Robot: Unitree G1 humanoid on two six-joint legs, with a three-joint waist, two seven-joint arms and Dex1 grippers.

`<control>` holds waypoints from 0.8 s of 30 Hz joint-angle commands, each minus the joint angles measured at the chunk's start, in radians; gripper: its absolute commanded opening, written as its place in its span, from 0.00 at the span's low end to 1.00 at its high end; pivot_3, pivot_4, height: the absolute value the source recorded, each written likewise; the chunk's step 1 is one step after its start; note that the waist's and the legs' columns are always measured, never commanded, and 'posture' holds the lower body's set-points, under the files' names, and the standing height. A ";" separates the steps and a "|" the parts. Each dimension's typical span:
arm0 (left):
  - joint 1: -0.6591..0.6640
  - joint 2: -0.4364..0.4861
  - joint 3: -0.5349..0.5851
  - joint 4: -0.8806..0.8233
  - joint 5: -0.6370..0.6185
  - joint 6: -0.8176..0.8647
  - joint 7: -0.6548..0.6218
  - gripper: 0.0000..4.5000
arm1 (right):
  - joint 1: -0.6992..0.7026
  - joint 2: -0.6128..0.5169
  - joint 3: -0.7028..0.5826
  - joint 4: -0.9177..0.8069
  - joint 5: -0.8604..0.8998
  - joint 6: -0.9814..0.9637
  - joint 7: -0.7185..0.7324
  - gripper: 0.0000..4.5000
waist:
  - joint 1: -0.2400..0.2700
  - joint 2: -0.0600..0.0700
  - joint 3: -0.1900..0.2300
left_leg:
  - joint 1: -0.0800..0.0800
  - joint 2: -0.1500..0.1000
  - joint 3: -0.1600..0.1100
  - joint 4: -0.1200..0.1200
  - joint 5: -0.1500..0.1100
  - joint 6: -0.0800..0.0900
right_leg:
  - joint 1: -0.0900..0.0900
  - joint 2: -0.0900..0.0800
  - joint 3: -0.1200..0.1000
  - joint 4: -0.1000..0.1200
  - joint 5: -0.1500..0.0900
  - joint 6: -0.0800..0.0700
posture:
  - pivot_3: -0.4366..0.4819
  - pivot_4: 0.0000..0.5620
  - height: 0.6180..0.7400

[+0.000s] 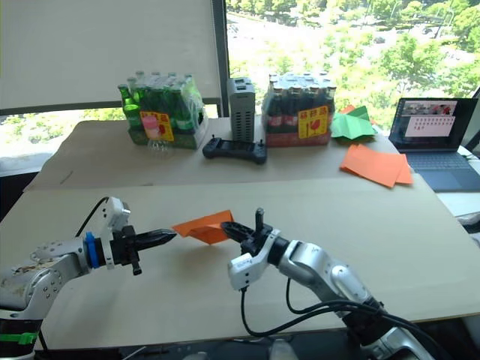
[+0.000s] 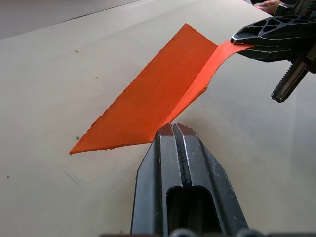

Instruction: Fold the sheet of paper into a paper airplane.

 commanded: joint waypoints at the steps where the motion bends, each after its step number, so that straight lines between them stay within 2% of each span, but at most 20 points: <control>1: -0.016 0.011 0.020 -0.042 -0.026 0.012 0.008 0.00 | -0.085 0.039 -0.101 -0.019 -0.001 0.038 -0.069 0.01 | -0.002 0.000 0.000 | 0.000 0.000 0.000 0.000 0.000 0.000 | 0.000 0.000 0.000 0.000 0.000 0.000 | 0.48 0.27 0.86; 9: -0.025 0.005 0.016 -0.049 -0.037 0.017 0.023 0.00 | -0.027 -0.006 0.018 0.048 -0.023 -0.092 0.017 0.01 | 0.004 -0.001 0.000 | 0.000 0.000 -0.001 0.000 0.000 0.000 | 0.001 0.000 0.000 -0.001 0.000 0.000 | 0.48 0.27 0.86; 19: -0.011 0.015 0.019 -0.062 -0.051 0.023 0.024 0.00 | 0.033 -0.027 0.053 0.074 0.062 -0.150 0.150 0.01 | -0.001 -0.001 0.000 | 0.001 0.001 0.000 0.000 0.000 0.000 | 0.001 0.002 0.001 0.000 0.000 0.000 | 0.48 0.27 0.86; 24: -0.011 0.014 0.009 -0.067 -0.050 0.027 0.022 0.00 | 0.058 -0.037 0.069 0.081 0.133 -0.129 0.272 0.35 | -0.001 -0.001 0.000 | 0.001 0.001 0.001 0.001 0.000 0.000 | 0.001 0.002 0.002 0.000 0.000 0.000 | 0.48 0.27 0.86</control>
